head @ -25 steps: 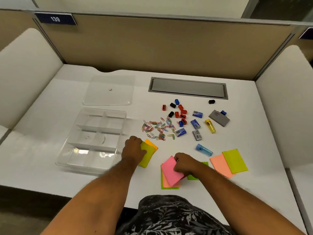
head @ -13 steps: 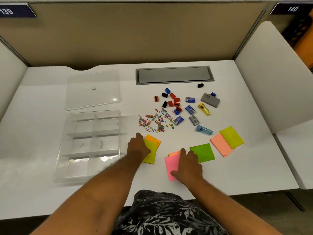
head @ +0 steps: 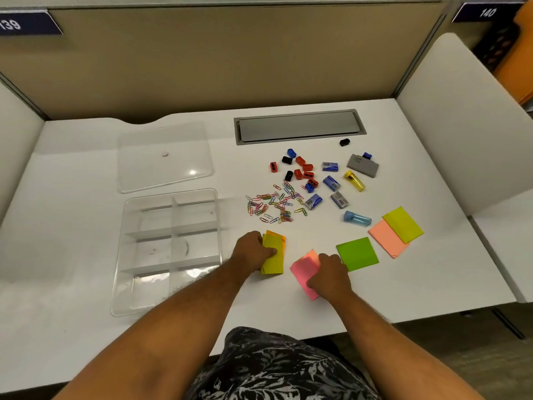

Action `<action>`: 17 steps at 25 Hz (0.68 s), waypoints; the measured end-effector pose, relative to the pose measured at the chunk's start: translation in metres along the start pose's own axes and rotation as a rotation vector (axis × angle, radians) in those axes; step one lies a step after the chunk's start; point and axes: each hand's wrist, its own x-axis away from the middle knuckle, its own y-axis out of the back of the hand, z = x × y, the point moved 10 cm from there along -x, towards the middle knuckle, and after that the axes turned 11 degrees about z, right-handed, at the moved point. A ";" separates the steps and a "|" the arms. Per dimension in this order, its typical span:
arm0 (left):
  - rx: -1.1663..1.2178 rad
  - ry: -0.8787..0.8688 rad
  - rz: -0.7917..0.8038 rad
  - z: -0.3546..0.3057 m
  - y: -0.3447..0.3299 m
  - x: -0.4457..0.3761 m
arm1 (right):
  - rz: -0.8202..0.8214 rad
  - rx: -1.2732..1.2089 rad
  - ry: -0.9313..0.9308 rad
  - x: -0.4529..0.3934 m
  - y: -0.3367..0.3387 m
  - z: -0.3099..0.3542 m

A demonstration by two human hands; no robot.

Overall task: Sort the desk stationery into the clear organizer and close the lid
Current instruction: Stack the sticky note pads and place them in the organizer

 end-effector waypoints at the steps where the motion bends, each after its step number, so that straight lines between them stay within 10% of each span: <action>1: 0.070 -0.032 0.012 -0.002 0.002 0.003 | 0.016 -0.105 0.061 -0.002 0.000 0.004; 10: 0.262 -0.252 -0.145 -0.008 0.066 0.037 | 0.292 -1.229 0.227 0.018 0.031 0.094; 17: 0.658 -0.265 -0.104 -0.003 0.102 0.052 | 0.191 -0.931 0.360 0.028 0.029 0.200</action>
